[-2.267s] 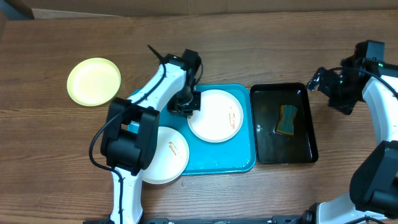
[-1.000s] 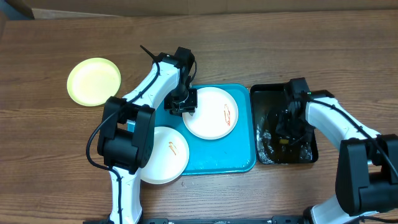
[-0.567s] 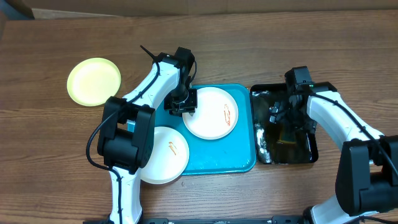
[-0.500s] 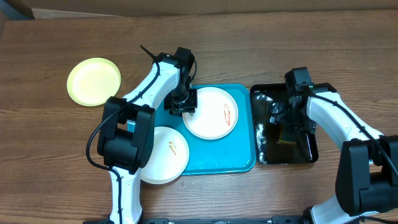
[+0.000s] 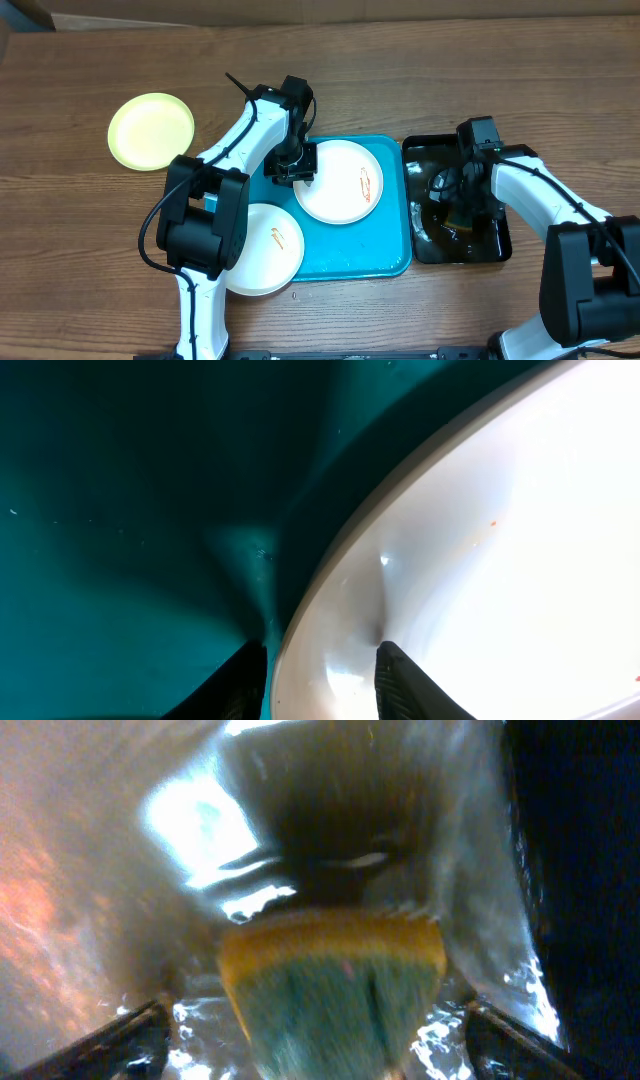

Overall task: Clean dirty plates on tray and stack at the side
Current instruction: 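Dip and wet the held sponge in the black tray's water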

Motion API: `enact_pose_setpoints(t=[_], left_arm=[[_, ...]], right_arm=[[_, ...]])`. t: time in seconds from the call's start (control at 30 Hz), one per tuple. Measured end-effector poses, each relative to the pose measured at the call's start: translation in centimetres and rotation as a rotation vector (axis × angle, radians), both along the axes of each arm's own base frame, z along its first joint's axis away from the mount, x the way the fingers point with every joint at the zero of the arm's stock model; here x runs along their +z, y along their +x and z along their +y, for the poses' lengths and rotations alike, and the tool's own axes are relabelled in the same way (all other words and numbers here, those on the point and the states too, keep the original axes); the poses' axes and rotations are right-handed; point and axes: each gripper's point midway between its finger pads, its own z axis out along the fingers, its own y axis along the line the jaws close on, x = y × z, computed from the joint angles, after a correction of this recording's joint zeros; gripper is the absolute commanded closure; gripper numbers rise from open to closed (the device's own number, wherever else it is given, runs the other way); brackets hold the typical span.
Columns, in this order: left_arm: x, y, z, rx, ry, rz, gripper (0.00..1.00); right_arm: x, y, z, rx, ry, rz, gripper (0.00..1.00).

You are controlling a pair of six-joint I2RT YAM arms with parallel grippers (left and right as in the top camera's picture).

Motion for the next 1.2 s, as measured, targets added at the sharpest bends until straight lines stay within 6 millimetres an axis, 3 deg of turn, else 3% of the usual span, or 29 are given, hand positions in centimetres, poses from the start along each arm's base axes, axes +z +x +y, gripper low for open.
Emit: enact_pose_setpoints(t=[0.07,0.13,0.17,0.23,0.27,0.33,0.4,0.43,0.47,0.5,0.57,0.67,0.83,0.97,1.2], left_arm=[[0.0,0.1,0.0,0.000,-0.001,-0.003,0.62],[0.0,0.1,0.0,0.000,-0.001,-0.005,0.63],[0.0,0.1,0.0,0.000,-0.002,-0.005,0.62],[0.0,0.1,0.0,0.000,-0.001,-0.005,0.63],[0.0,0.1,0.0,0.000,-0.002,-0.005,0.62],[0.0,0.1,0.0,0.000,-0.001,-0.005,0.62],[0.0,0.1,0.0,0.000,-0.002,-0.006,0.62],[0.0,0.1,0.0,0.000,-0.002,-0.006,0.60],[0.0,0.1,0.0,0.000,-0.002,-0.006,0.49],[0.0,0.2,0.0,0.000,-0.002,-0.006,0.40],[0.0,0.3,-0.1,-0.002,-0.004,-0.012,0.32],[0.0,0.6,-0.2,0.002,-0.009,-0.026,0.32],[-0.1,1.3,-0.4,0.003,-0.017,-0.051,0.56],[-0.1,1.6,-0.2,0.009,-0.021,-0.062,0.77],[-0.1,1.8,0.3,0.019,-0.018,-0.062,0.80]], right_arm=[[0.2,1.0,0.0,0.000,-0.003,-0.040,0.04],[0.3,1.8,0.0,-0.002,-0.006,-0.077,0.17],[0.4,2.0,-0.1,0.000,-0.009,-0.085,0.29],[0.4,2.2,-0.1,0.005,-0.012,-0.090,0.79],[0.4,2.2,-0.2,0.000,-0.015,-0.092,0.96],[0.5,2.4,-0.2,-0.002,-0.016,-0.099,0.95],[0.5,2.5,-0.2,-0.010,-0.012,-0.105,0.35],[0.5,2.6,-0.1,-0.005,-0.012,-0.108,0.23],[0.5,2.6,-0.1,-0.004,-0.008,-0.110,0.18],[0.5,2.6,0.0,-0.003,-0.007,-0.111,0.18],[0.5,2.5,0.0,-0.002,-0.005,-0.105,0.18],[0.9,2.2,0.0,0.000,-0.004,-0.081,0.18],[2.5,2.2,0.0,0.001,-0.008,-0.044,0.24],[2.4,0.4,-0.1,0.000,-0.015,0.031,0.32],[2.3,-0.7,-0.2,0.001,-0.018,0.076,0.34]])
